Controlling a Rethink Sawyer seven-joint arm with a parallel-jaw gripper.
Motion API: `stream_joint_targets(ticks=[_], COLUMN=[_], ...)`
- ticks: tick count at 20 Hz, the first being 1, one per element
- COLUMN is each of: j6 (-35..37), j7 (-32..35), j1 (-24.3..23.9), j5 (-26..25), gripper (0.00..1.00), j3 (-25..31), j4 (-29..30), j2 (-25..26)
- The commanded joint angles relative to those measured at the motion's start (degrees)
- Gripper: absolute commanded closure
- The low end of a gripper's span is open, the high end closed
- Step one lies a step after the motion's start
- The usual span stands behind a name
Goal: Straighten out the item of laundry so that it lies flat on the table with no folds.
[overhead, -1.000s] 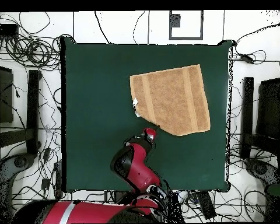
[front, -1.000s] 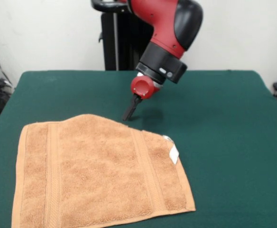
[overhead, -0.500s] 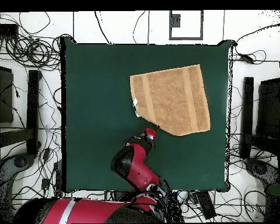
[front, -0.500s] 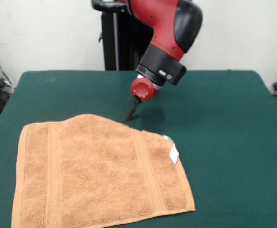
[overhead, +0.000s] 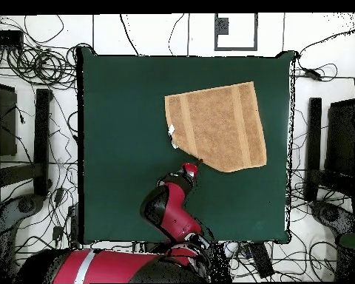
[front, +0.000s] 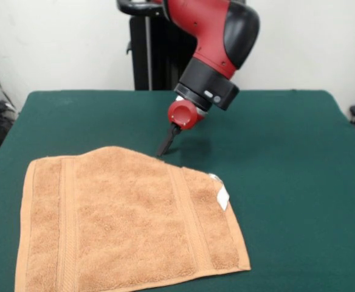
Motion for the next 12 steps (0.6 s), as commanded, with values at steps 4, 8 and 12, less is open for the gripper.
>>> stream_joint_targets(ticks=[4, 8, 12], j6=[1.8, 2.2, 2.7], j7=[10.4, 9.7, 9.1], j1=[-0.7, -1.5, -1.8], j5=[3.4, 2.8, 3.1], gripper=[0.00, 0.00, 0.00], j3=[7.6, 7.7, 7.9], j4=[-7.2, -8.4, -9.2], j2=[3.4, 3.8, 4.1])
